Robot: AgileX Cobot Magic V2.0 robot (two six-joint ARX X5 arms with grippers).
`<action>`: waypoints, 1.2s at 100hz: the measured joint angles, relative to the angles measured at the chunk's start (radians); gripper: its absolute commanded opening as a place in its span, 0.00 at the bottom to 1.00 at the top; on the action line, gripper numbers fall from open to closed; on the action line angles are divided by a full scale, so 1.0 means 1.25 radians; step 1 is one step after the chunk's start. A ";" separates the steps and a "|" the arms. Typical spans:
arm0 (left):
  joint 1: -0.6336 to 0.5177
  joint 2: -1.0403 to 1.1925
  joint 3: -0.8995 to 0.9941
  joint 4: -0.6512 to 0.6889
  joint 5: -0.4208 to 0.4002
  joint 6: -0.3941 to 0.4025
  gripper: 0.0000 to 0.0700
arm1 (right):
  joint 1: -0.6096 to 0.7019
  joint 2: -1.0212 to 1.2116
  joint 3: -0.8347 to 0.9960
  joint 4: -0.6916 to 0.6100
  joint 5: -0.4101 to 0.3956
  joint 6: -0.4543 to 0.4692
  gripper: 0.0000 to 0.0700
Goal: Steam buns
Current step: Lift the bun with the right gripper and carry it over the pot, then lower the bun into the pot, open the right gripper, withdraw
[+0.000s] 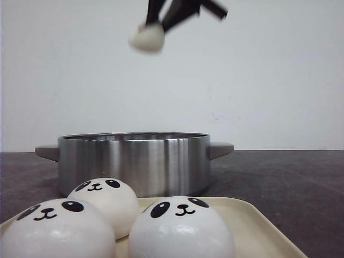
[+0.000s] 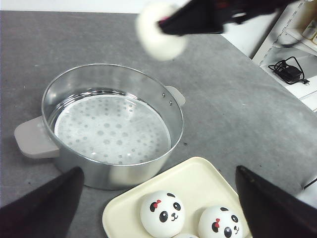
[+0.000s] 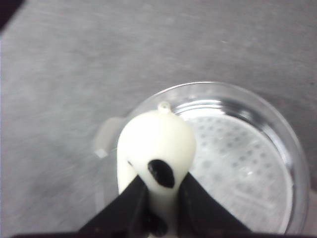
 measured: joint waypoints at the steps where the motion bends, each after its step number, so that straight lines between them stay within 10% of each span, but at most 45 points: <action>1: 0.000 0.000 0.000 0.000 0.000 0.000 0.85 | -0.002 0.009 0.004 0.000 0.000 -0.001 0.00; 85: 0.000 0.000 0.000 -0.029 -0.001 0.000 0.85 | -0.101 0.311 0.045 -0.002 0.031 0.013 0.02; 120: 0.000 0.000 0.000 -0.028 -0.019 0.000 0.85 | -0.093 0.316 0.050 0.006 0.029 0.020 0.63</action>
